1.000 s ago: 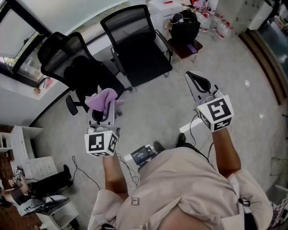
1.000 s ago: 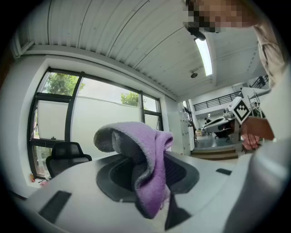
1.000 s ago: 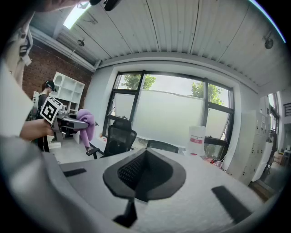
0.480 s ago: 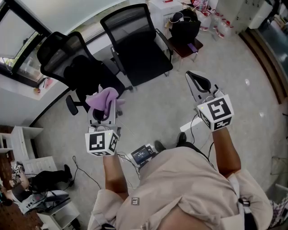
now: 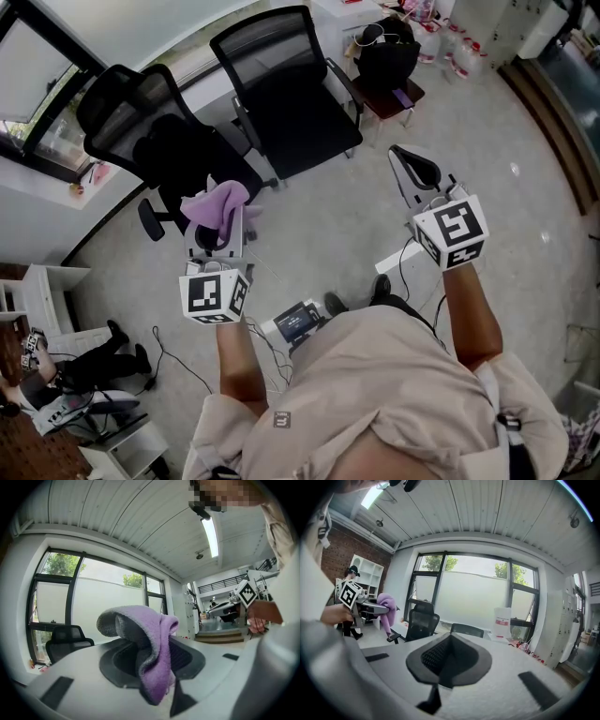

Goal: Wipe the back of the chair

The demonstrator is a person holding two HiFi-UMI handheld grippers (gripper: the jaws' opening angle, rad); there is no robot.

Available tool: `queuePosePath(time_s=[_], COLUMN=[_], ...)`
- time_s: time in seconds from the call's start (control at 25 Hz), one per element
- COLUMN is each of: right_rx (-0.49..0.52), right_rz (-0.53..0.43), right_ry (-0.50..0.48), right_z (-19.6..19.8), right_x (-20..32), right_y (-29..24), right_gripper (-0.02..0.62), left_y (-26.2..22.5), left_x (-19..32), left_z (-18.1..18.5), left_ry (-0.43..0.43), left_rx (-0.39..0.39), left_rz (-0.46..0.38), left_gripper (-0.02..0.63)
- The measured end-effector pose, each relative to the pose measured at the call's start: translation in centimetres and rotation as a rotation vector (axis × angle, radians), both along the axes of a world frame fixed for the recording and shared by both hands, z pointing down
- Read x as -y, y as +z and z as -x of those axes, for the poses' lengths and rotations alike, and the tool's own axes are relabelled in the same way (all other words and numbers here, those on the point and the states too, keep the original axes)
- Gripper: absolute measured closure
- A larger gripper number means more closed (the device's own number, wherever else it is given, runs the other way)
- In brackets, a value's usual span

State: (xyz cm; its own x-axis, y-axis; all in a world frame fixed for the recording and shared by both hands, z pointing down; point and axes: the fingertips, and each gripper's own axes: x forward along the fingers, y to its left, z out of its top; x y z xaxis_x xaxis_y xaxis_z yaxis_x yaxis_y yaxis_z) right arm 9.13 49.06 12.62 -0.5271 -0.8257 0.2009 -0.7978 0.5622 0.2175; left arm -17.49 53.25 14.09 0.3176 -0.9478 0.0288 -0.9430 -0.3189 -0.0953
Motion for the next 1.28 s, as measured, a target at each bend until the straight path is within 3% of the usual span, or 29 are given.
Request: queuePosePath(time_s=[0.4, 0.68, 0.92, 1.28], right_rx=[-0.009, -0.012, 0.011, 0.024], right_rz=[-0.013, -0.023, -0.017, 0.016], right_ry=[0.008, -0.022, -0.067, -0.130], right_z=[2.0, 2.9, 2.9, 0.6], right_x=[2.6, 7.8, 15.3, 29.8], right_y=[-0.4, -0.9, 0.4, 2.1], right_gripper=[0.600, 0.600, 0.600, 0.600], left_y=[-0.2, -0.5, 0.1, 0.7], left_x=[1.7, 6.0, 12.8, 26.8], left_z=[2.0, 2.0, 1.3, -1.2], left_ry=[-0.004, -0.021, -0.061, -0.135], left_rx=[-0.001, 0.007, 0.047, 0.054], left_rz=[-0.010, -0.001, 0.003, 0.018], left_gripper=[0.462, 0.462, 0.462, 0.463])
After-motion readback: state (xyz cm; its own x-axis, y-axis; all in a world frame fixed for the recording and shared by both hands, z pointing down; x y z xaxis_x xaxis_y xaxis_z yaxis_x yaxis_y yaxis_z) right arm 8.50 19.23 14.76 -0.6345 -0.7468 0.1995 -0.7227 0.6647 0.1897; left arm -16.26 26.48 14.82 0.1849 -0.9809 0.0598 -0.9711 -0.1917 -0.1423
